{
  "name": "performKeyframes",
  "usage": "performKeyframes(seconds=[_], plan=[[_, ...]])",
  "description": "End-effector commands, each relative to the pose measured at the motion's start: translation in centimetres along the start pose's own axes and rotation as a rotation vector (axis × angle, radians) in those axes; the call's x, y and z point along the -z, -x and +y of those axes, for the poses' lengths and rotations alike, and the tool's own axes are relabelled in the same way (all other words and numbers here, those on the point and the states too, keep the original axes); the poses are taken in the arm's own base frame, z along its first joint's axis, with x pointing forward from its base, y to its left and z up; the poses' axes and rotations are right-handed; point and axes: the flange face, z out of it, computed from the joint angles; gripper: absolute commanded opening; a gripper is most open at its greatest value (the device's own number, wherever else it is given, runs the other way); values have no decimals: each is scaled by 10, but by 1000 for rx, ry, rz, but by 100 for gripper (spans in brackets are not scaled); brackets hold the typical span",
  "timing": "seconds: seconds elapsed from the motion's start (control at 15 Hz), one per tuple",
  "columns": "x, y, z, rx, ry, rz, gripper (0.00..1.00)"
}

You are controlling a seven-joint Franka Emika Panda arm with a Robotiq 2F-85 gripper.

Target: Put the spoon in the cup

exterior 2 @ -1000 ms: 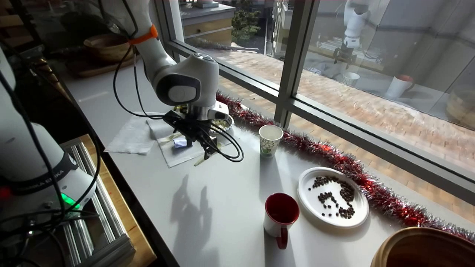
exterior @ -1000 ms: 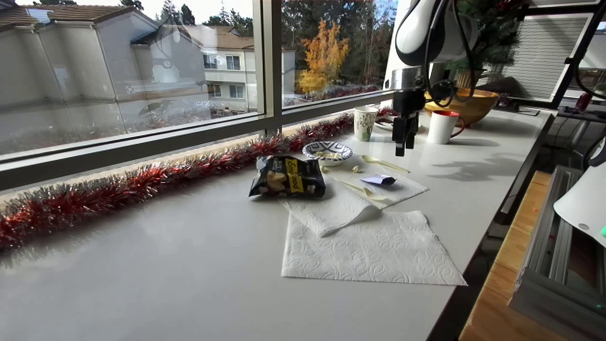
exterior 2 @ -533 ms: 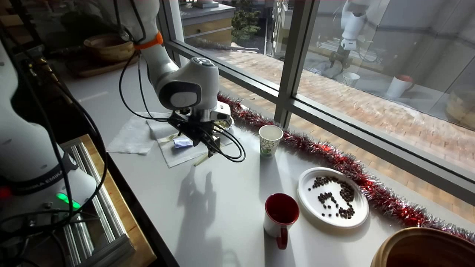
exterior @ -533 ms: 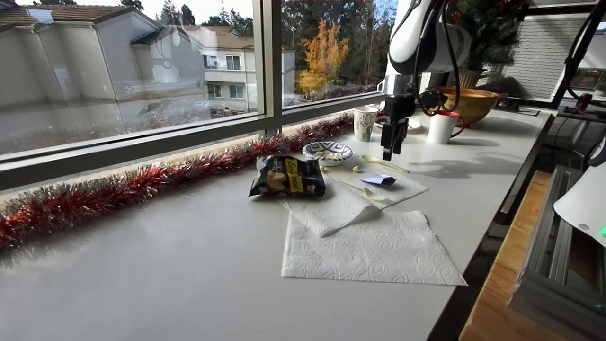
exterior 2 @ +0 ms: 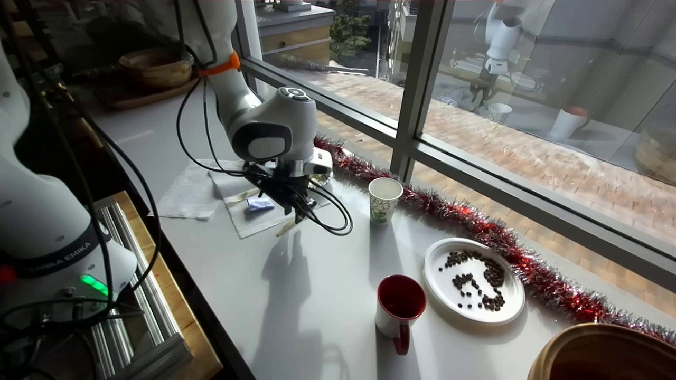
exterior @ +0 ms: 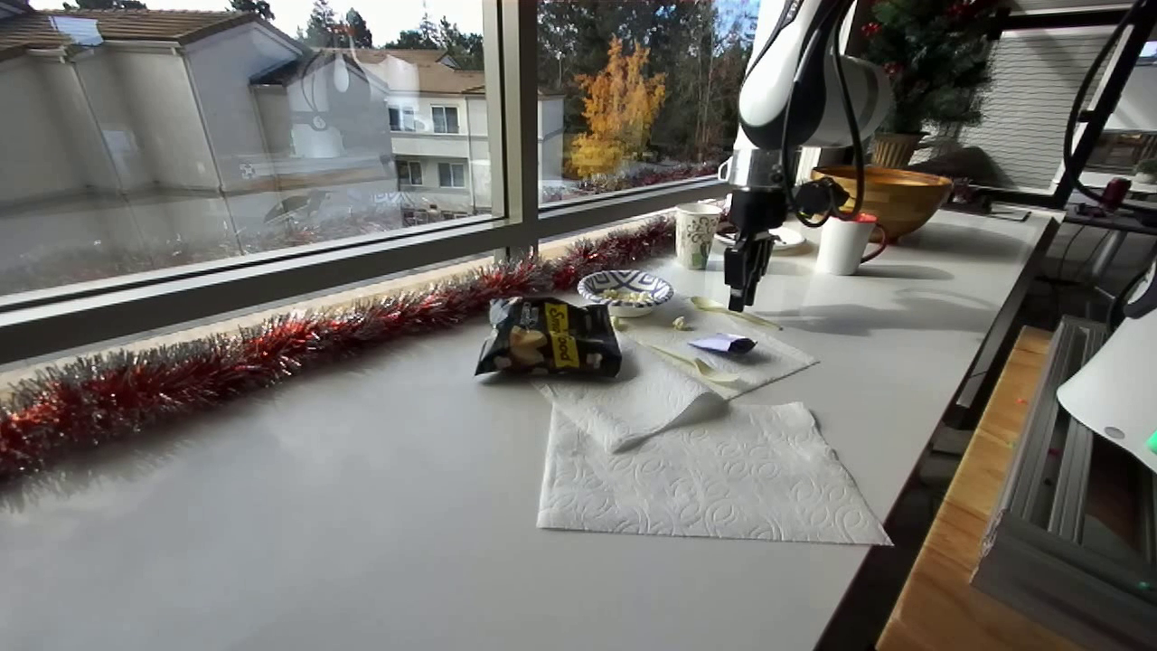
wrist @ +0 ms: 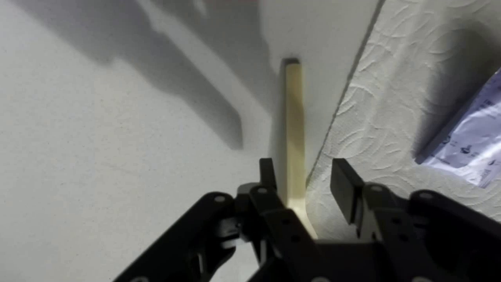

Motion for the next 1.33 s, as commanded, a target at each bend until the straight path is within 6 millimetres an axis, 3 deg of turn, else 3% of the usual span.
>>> performKeyframes(seconds=[0.0, 0.2, 0.4, 0.53, 0.6, 0.8, 0.87, 0.93, 1.0, 1.27], plan=[[-5, -6, 6, -1, -14, 13, 24], [-10, -7, 7, -1, -14, 9, 13], [-12, -6, 8, 1, -10, 0, 41], [-13, -5, 8, 2, -9, -1, 39], [-14, -4, 8, 2, -10, -3, 50], [-17, -3, 7, 2, -14, -11, 56], [-17, -2, 7, 2, -14, -12, 55], [-18, -2, 7, 2, -13, -15, 31], [-16, -1, 6, 3, -13, -13, 31], [4, 7, 1, 7, 8, -17, 2]])
